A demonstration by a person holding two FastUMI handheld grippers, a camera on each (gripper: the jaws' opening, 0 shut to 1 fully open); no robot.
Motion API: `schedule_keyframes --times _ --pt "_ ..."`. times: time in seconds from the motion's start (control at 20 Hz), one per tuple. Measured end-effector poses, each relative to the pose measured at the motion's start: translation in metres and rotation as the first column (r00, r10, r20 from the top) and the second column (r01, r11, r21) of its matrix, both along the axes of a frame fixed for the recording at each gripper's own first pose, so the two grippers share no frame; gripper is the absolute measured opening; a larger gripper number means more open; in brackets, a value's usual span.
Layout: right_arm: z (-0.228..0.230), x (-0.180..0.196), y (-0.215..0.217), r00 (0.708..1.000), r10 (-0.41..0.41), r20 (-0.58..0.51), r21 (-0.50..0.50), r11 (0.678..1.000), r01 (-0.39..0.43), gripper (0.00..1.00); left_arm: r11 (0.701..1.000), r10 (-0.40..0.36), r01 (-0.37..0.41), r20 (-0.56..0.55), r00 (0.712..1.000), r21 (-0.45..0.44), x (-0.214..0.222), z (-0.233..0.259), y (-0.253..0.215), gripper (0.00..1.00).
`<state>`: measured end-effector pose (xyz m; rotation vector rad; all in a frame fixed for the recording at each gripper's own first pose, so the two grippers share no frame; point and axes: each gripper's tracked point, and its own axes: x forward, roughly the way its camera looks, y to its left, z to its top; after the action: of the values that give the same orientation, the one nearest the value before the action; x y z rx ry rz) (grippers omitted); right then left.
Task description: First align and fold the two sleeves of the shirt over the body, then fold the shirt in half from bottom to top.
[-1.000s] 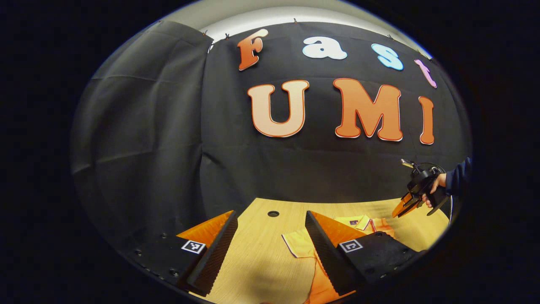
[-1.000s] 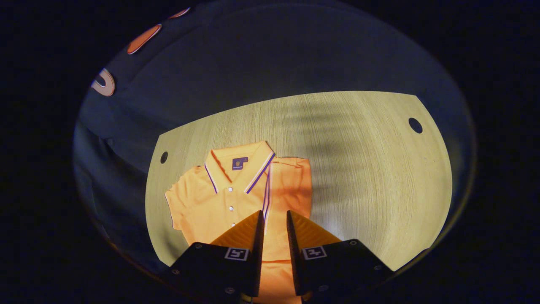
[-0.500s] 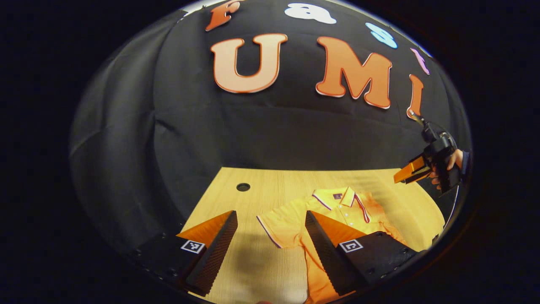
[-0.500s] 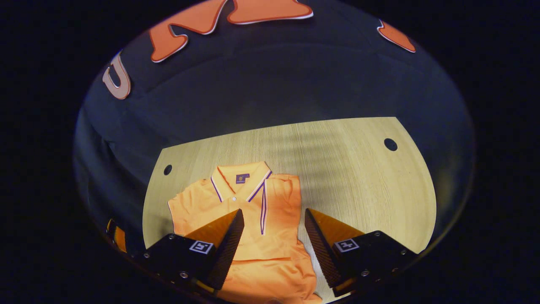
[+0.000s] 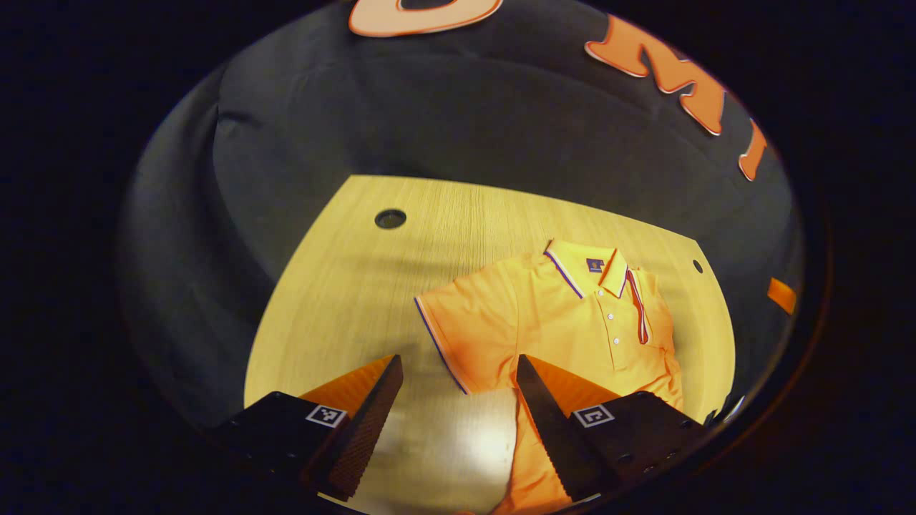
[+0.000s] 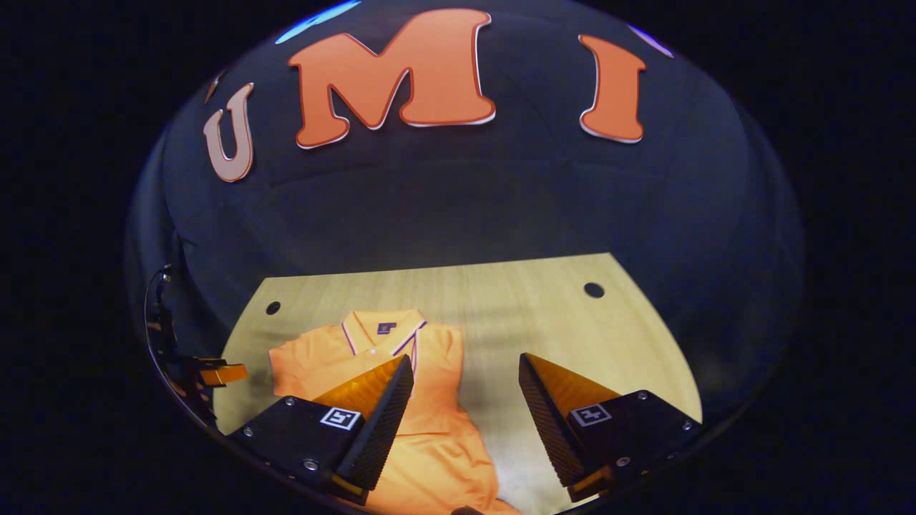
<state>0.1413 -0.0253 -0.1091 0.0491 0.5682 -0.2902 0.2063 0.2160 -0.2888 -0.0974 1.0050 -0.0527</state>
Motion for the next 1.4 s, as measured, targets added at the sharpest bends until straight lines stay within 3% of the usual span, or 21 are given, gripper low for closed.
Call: schedule_keyframes --times 0.2,0.5,0.85,0.95,1.0,1.05,1.2,1.35,1.4 --pt "0.019 -0.034 -0.010 0.999 -0.004 0.033 -0.064 0.998 0.006 0.91 0.999 0.035 -0.036 -0.087 0.996 -0.013 0.019 -0.026 -0.001 0.98" --pt "0.059 -0.072 -0.031 0.984 -0.085 0.158 -0.109 0.989 0.103 0.92 0.998 0.064 -0.065 -0.227 0.972 0.001 0.041 -0.058 0.003 0.98" --pt "0.068 -0.130 -0.042 0.976 -0.138 0.169 -0.144 0.976 0.163 0.92 0.995 0.072 -0.041 -0.373 0.925 0.090 0.053 -0.104 0.011 0.96" --pt "0.063 -0.150 -0.048 0.974 -0.171 0.149 -0.139 0.972 0.191 0.93 0.991 0.076 -0.029 -0.378 0.923 0.129 0.057 -0.103 0.012 0.84" --pt "0.062 -0.156 -0.052 0.971 -0.189 0.145 -0.131 0.969 0.208 0.93 0.991 0.055 -0.004 -0.371 0.927 0.137 0.061 -0.112 0.011 0.73" --pt "0.062 -0.162 -0.054 0.967 -0.207 0.147 -0.123 0.966 0.226 0.93 0.991 0.042 0.006 -0.357 0.933 0.130 0.064 -0.110 0.008 0.71" --pt "0.062 -0.166 -0.058 0.958 -0.235 0.161 -0.097 0.963 0.253 0.93 0.995 0.018 0.016 -0.349 0.937 0.094 0.065 -0.108 -0.002 0.14" --pt "0.058 -0.170 -0.057 0.960 -0.235 0.151 -0.108 0.962 0.252 0.93 0.997 -0.012 0.034 -0.279 0.960 0.075 0.076 -0.089 -0.009 0.14" --pt "0.056 -0.171 -0.056 0.961 -0.234 0.149 -0.108 0.962 0.251 0.94 0.996 -0.036 0.055 -0.246 0.969 0.072 0.082 -0.081 -0.015 0.04"
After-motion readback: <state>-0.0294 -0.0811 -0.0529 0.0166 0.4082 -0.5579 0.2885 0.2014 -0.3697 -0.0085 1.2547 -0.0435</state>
